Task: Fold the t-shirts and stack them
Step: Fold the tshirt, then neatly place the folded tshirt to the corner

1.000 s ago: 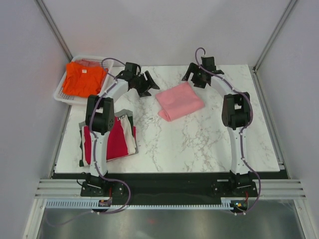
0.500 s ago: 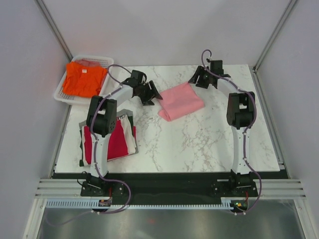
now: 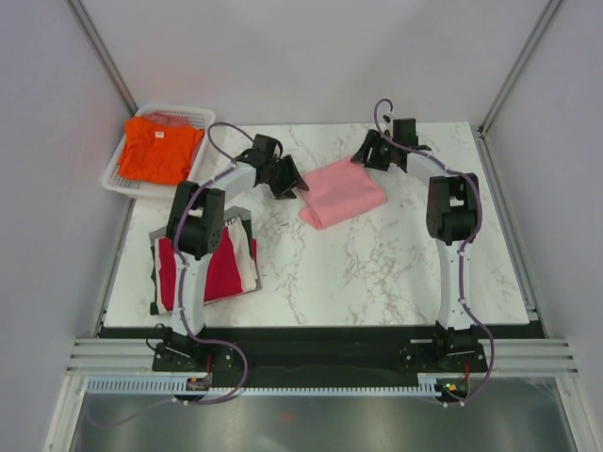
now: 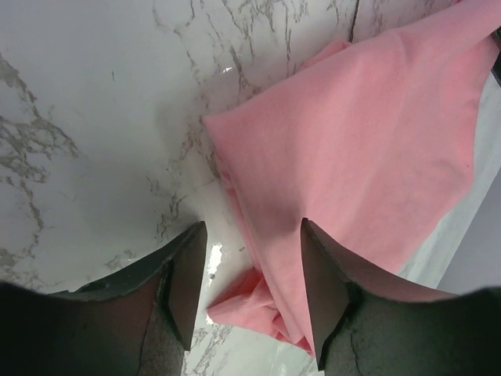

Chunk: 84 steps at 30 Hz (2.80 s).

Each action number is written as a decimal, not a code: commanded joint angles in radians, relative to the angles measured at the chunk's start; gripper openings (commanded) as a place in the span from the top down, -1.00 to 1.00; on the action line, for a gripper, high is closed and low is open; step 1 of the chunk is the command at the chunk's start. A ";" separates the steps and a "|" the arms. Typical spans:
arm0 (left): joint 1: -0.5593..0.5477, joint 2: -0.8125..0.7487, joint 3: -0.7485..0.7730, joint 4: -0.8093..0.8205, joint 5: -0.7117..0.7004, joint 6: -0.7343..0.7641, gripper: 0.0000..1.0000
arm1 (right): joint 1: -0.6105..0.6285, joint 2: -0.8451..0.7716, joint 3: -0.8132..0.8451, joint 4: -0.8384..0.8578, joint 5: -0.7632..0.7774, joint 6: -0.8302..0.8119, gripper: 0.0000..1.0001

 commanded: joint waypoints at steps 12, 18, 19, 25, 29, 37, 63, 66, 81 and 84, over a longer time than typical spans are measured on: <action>-0.021 0.076 0.094 0.024 -0.037 -0.047 -0.17 | 0.048 -0.066 -0.148 -0.027 0.093 -0.085 -0.26; -0.050 0.105 0.148 0.018 -0.034 -0.042 0.32 | 0.091 -0.098 -0.178 -0.004 0.108 -0.082 0.07; -0.053 0.098 0.151 0.018 -0.040 -0.027 0.48 | 0.097 -0.104 -0.183 0.011 0.108 -0.076 0.32; -0.056 0.021 0.128 0.012 -0.077 0.029 0.96 | 0.140 -0.225 -0.272 0.080 0.151 -0.069 1.00; -0.058 -0.109 0.027 0.012 -0.104 0.062 0.96 | 0.151 -0.383 -0.379 0.130 0.165 -0.036 1.00; -0.064 -0.371 -0.186 0.020 -0.138 0.122 0.96 | 0.173 -0.681 -0.620 0.189 0.165 -0.007 1.00; -0.053 -1.353 -0.555 -0.514 -0.579 0.135 0.96 | 0.706 -1.048 -0.692 0.061 0.315 0.065 1.00; -0.052 -1.436 -0.527 -0.643 -0.717 0.110 0.96 | 0.836 -1.017 -0.643 0.061 0.360 0.068 1.00; -0.053 -1.658 -0.524 -1.088 -1.114 -0.111 0.96 | 1.107 -0.799 -0.514 0.126 0.461 0.119 1.00; -0.052 -1.680 -0.527 -1.101 -1.176 -0.149 0.96 | 1.116 -0.761 -0.491 0.143 0.451 0.128 1.00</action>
